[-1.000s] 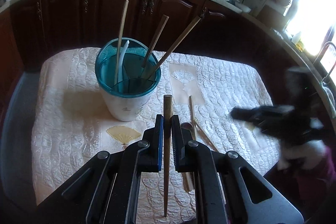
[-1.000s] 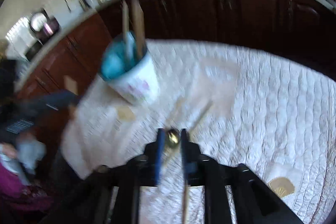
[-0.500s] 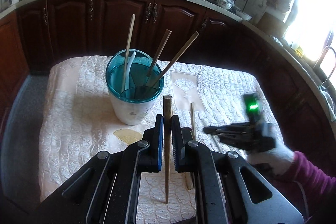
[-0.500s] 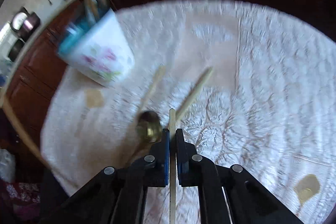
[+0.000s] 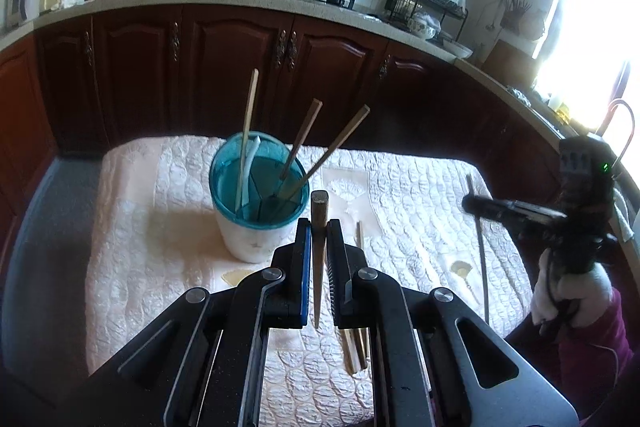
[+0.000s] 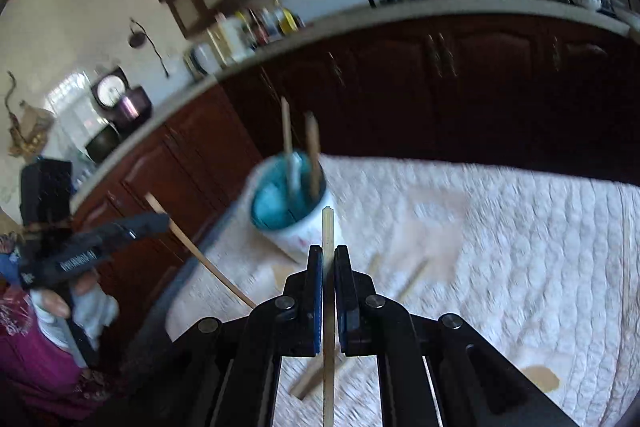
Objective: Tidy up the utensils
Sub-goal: 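Lift the held chopsticks up toward the floral cup with both tools, then lower the chopstick into the cup and open left tool while right tool releases its chopstick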
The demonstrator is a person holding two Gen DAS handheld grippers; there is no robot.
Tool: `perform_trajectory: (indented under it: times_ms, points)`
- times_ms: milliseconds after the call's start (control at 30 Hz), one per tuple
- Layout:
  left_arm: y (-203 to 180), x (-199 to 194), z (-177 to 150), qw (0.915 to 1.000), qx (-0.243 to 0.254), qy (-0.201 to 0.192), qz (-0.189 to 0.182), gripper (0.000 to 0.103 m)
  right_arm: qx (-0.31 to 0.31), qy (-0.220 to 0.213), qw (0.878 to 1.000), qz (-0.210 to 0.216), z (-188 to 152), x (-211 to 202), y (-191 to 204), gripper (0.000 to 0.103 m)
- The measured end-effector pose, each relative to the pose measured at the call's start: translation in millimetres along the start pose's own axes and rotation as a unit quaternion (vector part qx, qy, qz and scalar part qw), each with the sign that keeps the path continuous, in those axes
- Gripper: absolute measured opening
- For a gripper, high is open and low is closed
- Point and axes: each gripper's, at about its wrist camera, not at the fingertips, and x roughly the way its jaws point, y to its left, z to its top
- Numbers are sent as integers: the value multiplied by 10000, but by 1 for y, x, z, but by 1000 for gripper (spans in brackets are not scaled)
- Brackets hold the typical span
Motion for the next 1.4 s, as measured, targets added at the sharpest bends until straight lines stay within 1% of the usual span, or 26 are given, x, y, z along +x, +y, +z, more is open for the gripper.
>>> perform_trajectory:
  times_ms: [67, 233, 433, 600, 667, 833, 900, 1000, 1100, 1200, 1333, 1400]
  points:
    - [1, -6, 4, 10000, 4, -59, 12, 6, -41, -177, 9998, 42, 12, 1, 10, 5]
    - [5, -27, 21, 9997, 0, -257, 20, 6, -171, -467, 9985, 219, 42, 9, 38, 5]
    - [15, -53, 54, 9977, 67, -634, 240, 6, -404, -680, 9965, 263, 77, 44, 70, 5]
    - [27, -59, 82, 9947, 74, -913, 457, 6, -519, -780, 9953, 248, 102, 81, 89, 5]
    - [31, -55, 93, 9938, 69, -970, 530, 6, -538, -832, 9948, 225, 110, 96, 94, 5]
    - [44, -35, 114, 9929, 36, -1014, 623, 6, -751, -948, 9926, -87, 129, 133, 101, 5]
    - [48, -23, 121, 9928, 48, -1000, 659, 6, -786, -906, 9927, -102, 135, 147, 100, 5]
    - [52, -3, 128, 9930, 78, -935, 713, 6, -856, -720, 9937, -81, 138, 166, 97, 5]
    - [59, 19, 131, 9941, 39, -801, 727, 6, -845, -613, 9945, 25, 136, 169, 92, 5]
    - [63, 38, 129, 9952, 1, -655, 727, 6, -863, -662, 9940, 99, 137, 162, 88, 5]
    - [65, 60, 119, 9952, 7, -480, 859, 6, -930, -697, 9931, 155, 142, 152, 87, 5]
    - [67, 70, 115, 9957, -37, -361, 858, 6, -933, -753, 9926, 186, 144, 147, 87, 5]
